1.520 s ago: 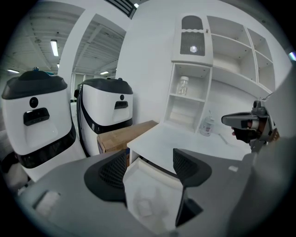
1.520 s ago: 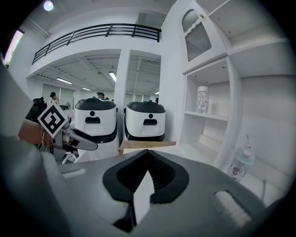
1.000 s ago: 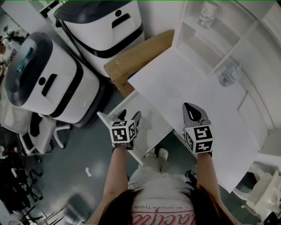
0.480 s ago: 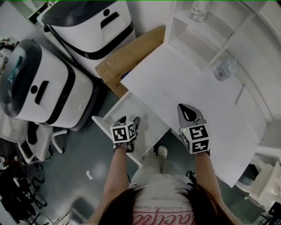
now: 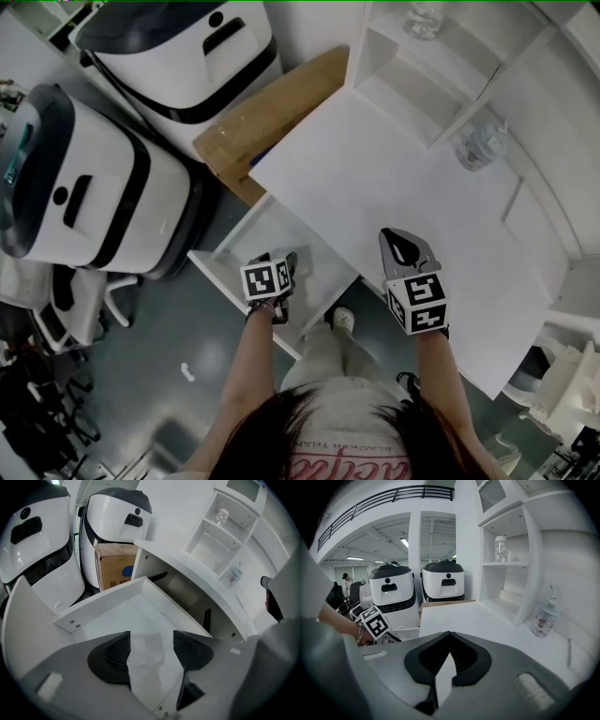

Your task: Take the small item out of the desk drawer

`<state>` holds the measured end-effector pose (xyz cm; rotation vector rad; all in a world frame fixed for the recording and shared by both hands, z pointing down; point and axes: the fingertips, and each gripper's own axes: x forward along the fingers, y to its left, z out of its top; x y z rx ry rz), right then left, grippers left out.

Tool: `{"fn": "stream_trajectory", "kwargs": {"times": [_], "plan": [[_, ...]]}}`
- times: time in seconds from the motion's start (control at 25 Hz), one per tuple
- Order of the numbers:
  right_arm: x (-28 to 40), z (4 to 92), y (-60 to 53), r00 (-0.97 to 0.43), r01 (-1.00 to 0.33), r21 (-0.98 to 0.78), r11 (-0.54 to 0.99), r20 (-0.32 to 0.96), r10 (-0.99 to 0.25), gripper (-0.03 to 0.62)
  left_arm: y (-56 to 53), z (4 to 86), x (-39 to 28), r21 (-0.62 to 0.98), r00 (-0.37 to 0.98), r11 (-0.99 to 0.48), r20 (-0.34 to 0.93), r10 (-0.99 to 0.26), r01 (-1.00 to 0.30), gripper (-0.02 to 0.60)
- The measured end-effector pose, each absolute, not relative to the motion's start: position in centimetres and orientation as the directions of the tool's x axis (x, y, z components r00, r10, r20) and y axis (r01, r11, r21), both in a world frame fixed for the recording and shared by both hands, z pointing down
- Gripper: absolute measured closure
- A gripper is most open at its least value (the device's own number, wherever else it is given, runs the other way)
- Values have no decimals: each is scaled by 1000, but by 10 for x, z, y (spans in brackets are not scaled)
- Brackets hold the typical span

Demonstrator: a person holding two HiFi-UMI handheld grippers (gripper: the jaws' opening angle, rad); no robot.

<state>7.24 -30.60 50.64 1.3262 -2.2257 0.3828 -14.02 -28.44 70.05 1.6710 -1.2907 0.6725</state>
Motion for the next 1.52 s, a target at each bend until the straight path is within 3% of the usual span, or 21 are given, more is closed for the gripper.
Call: {"fn": "stream_trajectory", "kwargs": {"times": [0.16, 0.56, 1.08, 1.52], "plan": [[73, 511, -306, -376, -879, 27, 476, 575, -727, 592, -287, 714, -142, 300, 293, -55, 850, -437, -952, 298], [74, 523, -305, -366, -877, 33, 480, 602, -710, 592, -284, 746, -140, 296, 293, -49, 884, -363, -954, 296], [76, 538, -307, -360, -868, 45, 494, 628, -690, 592, -279, 788, -167, 123, 122, -13, 951, -283, -992, 295], [73, 546, -304, -361, -865, 44, 500, 639, -679, 592, -275, 804, -157, 115, 115, -18, 960, -254, -993, 313]]}}
